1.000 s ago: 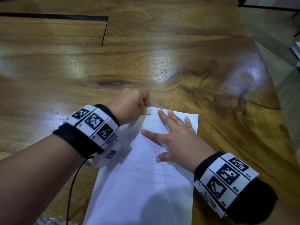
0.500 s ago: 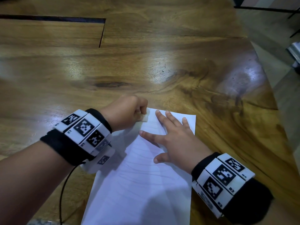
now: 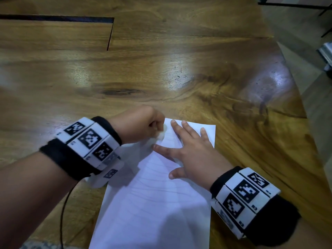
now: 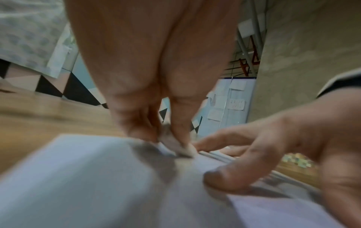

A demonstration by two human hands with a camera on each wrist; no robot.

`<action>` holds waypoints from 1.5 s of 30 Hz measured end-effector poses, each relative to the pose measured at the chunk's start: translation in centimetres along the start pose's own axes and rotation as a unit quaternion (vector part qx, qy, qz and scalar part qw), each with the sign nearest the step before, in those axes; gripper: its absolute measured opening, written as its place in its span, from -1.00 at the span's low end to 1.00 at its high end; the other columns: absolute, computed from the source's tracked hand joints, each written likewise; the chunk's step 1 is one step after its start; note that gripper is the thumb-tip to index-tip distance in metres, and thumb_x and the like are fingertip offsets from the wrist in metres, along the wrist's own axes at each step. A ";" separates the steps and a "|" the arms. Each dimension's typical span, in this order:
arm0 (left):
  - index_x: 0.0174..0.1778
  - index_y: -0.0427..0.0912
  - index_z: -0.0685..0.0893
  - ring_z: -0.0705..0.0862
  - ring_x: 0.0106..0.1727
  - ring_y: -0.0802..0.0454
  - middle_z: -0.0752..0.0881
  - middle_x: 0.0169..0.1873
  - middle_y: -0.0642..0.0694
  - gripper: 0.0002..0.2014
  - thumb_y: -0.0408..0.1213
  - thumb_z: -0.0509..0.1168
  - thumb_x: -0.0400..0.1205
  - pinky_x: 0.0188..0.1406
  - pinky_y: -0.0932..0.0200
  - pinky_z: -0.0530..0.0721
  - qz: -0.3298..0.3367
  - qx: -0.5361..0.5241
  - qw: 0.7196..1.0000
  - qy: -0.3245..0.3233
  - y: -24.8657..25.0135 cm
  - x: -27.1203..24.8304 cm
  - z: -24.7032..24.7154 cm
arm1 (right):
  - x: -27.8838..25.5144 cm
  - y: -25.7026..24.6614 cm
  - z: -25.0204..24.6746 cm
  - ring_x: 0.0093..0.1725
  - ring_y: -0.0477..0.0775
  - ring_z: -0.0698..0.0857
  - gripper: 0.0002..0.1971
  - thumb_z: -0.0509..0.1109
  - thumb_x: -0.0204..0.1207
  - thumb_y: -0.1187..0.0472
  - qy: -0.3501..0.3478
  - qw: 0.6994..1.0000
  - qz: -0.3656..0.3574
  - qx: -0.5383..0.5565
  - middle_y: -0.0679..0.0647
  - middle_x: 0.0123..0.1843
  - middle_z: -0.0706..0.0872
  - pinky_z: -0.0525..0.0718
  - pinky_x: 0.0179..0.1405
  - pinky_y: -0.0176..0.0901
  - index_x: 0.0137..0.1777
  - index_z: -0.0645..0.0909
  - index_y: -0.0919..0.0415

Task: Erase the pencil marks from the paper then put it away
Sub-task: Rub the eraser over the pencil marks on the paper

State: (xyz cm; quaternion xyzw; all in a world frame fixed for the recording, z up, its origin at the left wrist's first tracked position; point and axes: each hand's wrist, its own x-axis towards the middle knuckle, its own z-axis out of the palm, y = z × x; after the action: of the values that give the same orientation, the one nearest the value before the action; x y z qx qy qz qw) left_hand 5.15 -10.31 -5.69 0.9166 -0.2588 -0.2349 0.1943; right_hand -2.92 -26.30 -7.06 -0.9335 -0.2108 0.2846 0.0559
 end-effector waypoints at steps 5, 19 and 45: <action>-0.26 -0.19 0.67 0.49 -0.26 0.02 0.55 -0.33 -0.02 -0.97 -0.34 0.40 0.46 -0.36 0.25 0.36 0.004 -0.006 0.998 0.066 0.4 0.4 0.3 | 0.0 0.1 0.1 0.62 0.13 -0.44 -0.24 0.35 0.46 -0.22 0.004 1.000 0.000 0.008 0.06 0.65 -0.46 -0.28 0.55 0.33 0.52 -0.06 -0.55; -0.49 0.00 0.56 0.54 -0.41 0.13 0.63 -0.47 0.07 -0.75 -0.36 0.43 0.42 -0.41 0.25 0.40 -0.052 -0.008 0.998 0.025 0.3 -1.9 0.5 | -1.0 1.7 -0.1 0.62 0.11 -0.45 -0.26 0.36 0.51 -0.12 -0.013 0.999 -0.002 0.030 0.01 0.65 -0.48 -0.33 0.58 0.10 0.54 -0.03 -0.50; -0.25 -0.15 0.68 0.54 -0.26 -0.02 0.58 -0.33 -0.01 -0.97 -0.34 0.40 0.45 -0.27 0.24 0.40 0.023 0.014 0.998 0.049 1.2 1.7 0.3 | -1.1 1.3 -0.5 0.62 0.18 -0.44 -0.29 0.38 0.50 -0.11 -0.021 0.999 -0.006 0.027 0.09 0.65 -0.46 -0.28 0.57 0.22 0.52 0.04 -0.52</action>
State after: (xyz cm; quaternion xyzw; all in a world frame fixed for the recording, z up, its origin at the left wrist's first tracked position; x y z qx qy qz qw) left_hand 5.80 -12.33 -5.90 0.9234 -0.2732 -0.1812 0.1997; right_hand -3.01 -27.89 -6.41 -0.9240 -0.2097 0.3098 0.0788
